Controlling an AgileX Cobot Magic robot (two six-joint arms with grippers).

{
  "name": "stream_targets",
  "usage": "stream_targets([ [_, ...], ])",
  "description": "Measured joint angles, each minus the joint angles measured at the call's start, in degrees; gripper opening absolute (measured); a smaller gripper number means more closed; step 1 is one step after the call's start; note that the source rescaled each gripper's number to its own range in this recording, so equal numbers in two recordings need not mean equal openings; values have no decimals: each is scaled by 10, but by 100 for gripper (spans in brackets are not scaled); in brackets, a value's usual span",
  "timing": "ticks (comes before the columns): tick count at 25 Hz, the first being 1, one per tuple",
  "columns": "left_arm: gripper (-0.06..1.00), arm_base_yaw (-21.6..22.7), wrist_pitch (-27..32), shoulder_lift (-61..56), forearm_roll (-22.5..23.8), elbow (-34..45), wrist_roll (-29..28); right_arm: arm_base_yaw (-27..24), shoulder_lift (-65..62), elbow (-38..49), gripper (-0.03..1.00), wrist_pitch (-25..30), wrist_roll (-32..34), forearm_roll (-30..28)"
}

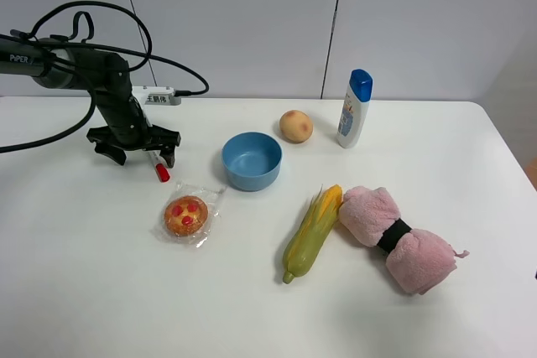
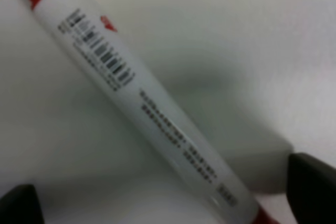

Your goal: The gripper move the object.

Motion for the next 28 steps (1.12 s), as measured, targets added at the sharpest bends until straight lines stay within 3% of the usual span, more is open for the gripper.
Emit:
stream_targets([
  [11,48,0,-1,7,-2,-6,0,0,0,0,100,0,0,0],
  [19,5,0,-5,7,-2,-6,0,0,0,0,100,0,0,0],
  [22,0,0,-5,7,-2,-6,7,0,0,0,100,0,0,0],
  [28,0,0,-5,7,-2,-6,30,0,0,0,100,0,0,0],
])
